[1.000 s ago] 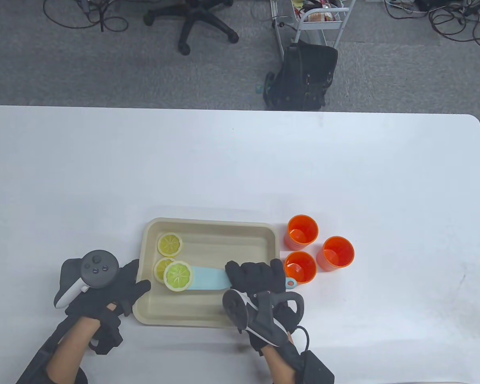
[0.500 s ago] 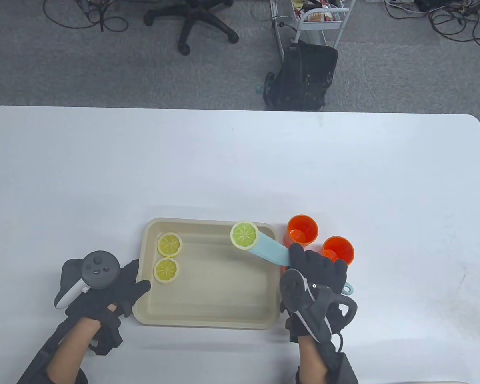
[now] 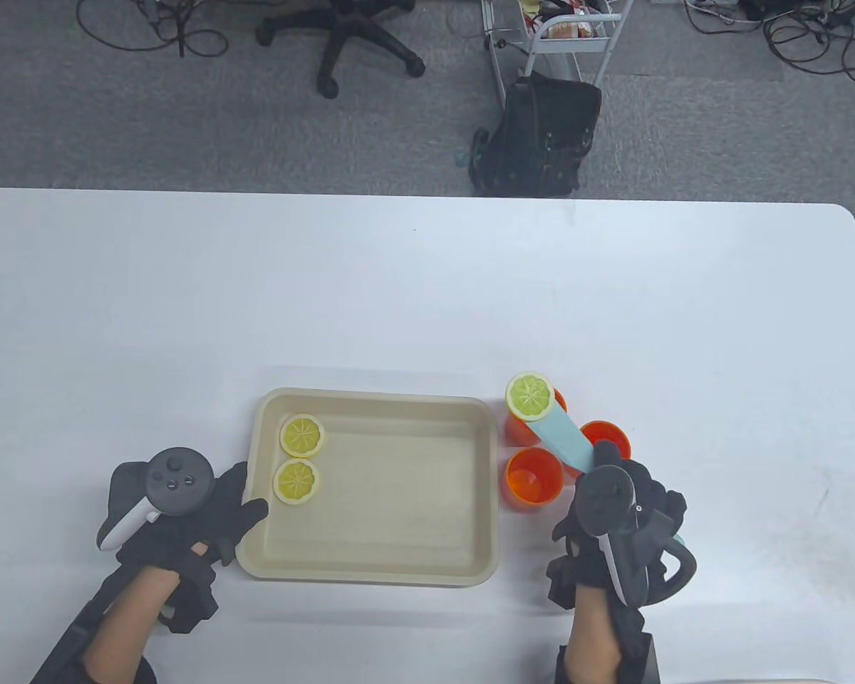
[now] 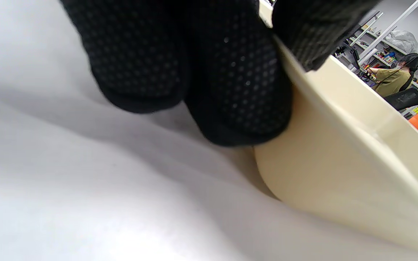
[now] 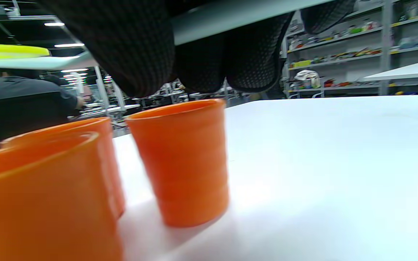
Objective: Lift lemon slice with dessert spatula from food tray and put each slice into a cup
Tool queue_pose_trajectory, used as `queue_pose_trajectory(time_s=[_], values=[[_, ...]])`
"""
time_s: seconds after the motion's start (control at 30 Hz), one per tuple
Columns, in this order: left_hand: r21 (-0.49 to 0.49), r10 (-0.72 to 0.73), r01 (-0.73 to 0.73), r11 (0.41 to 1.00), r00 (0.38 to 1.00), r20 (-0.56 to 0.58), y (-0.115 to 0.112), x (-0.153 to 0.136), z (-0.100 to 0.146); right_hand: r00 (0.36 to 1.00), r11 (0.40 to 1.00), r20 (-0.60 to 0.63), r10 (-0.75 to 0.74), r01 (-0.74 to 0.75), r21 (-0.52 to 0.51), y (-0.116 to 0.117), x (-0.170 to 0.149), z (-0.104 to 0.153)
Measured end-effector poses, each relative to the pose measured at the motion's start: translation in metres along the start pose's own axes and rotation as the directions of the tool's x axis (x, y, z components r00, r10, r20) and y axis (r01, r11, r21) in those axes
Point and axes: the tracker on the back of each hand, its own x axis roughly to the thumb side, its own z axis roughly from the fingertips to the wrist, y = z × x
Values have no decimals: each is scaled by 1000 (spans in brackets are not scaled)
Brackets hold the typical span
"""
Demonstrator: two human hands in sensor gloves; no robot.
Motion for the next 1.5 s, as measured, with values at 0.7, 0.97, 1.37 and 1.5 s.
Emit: queue_pose_trajectory(time_s=[0.7,0.97,1.37,1.5], values=[[-1,1,-1,1000,1000,2,0,0,0,986,997,-163,-28,16,-77,7,-16,-11],[-3,3,-3,1000,1000,3,0,0,0,986,997,-167,-20,7,-79,8,-16,-11],[-3,2,-2,1000,1000,3,0,-1,0,997,992,-60,-55,48,-119,1,-2,1],[-3,3,-3,1000,1000,3,0,-1,0,998,988,30,-57,61,-140,-5,11,13]])
